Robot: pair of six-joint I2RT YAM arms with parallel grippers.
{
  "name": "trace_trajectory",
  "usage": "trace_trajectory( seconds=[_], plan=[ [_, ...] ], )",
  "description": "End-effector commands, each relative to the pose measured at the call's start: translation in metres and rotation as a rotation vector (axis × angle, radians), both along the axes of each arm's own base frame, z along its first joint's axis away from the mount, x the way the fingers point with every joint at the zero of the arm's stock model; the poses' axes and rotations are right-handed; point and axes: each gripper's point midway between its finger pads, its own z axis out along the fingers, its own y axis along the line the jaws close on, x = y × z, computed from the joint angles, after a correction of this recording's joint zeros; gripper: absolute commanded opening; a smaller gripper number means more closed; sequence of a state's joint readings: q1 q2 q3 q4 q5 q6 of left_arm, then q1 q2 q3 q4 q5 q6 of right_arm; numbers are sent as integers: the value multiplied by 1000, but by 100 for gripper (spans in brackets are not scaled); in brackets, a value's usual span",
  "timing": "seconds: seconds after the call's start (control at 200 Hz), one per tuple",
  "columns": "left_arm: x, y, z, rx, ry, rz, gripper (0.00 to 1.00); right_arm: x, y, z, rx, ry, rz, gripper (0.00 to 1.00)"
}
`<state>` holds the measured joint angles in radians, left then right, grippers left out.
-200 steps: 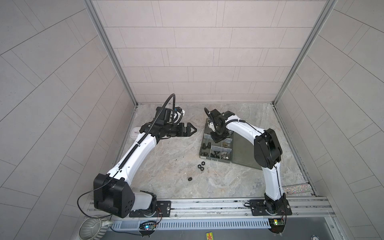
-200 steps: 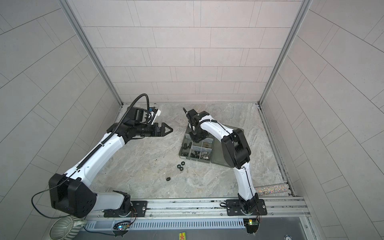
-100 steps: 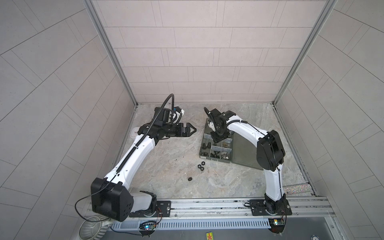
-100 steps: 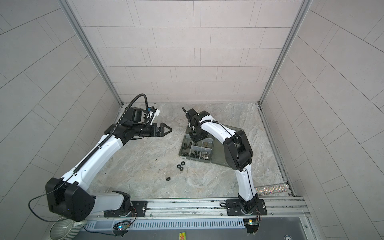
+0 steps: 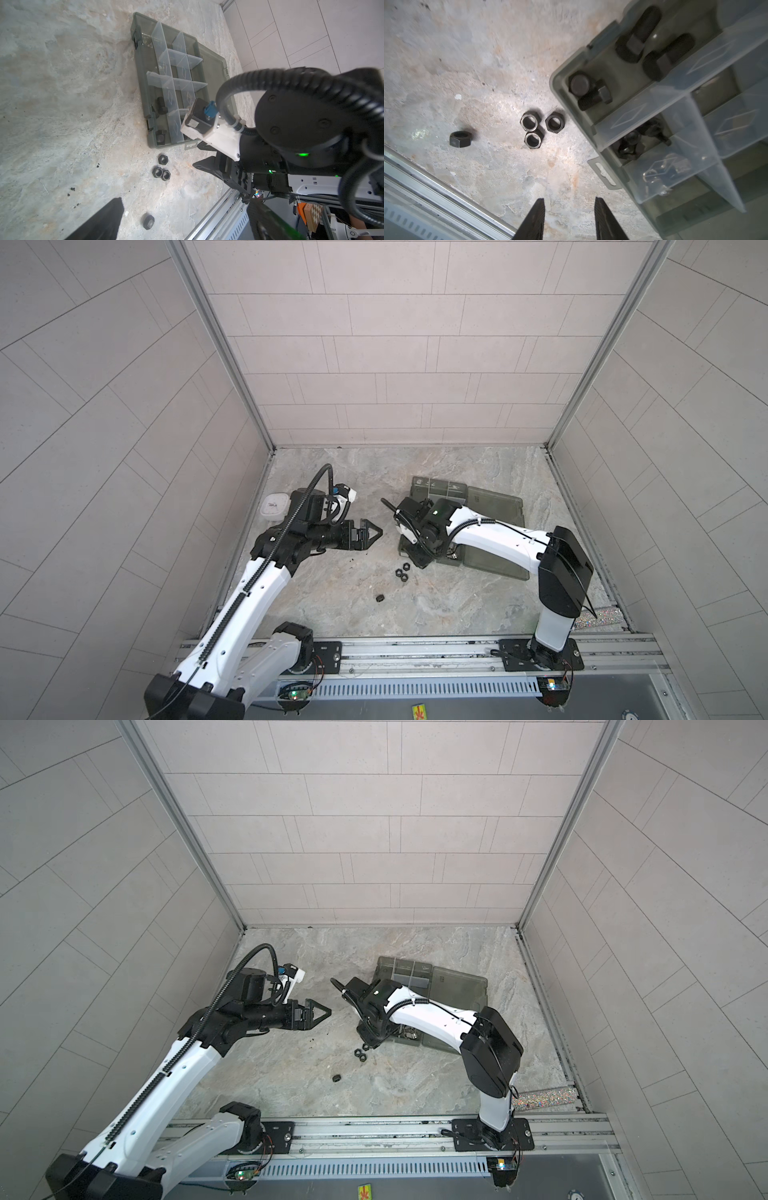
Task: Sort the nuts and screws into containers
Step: 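Move the right gripper back over the remaining black hex nuts, then lower the right gripper onto another black hex nut and close on it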
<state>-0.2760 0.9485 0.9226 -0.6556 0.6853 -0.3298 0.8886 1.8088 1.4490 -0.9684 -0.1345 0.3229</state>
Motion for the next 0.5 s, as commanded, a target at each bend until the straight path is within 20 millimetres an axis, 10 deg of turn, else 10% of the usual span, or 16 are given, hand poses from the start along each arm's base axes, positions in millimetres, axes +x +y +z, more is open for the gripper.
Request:
trace_trajectory(
  seconds=[0.0, 0.495],
  plan=[
    [-17, 2, -3, -24, 43, 5, 100, -8, 11, -11, 22, 6, -12, 41],
    [-59, 21, 5, -12, -1, 58, 100, -12, 42, -53, 38, 59, 26, 41]
  ],
)
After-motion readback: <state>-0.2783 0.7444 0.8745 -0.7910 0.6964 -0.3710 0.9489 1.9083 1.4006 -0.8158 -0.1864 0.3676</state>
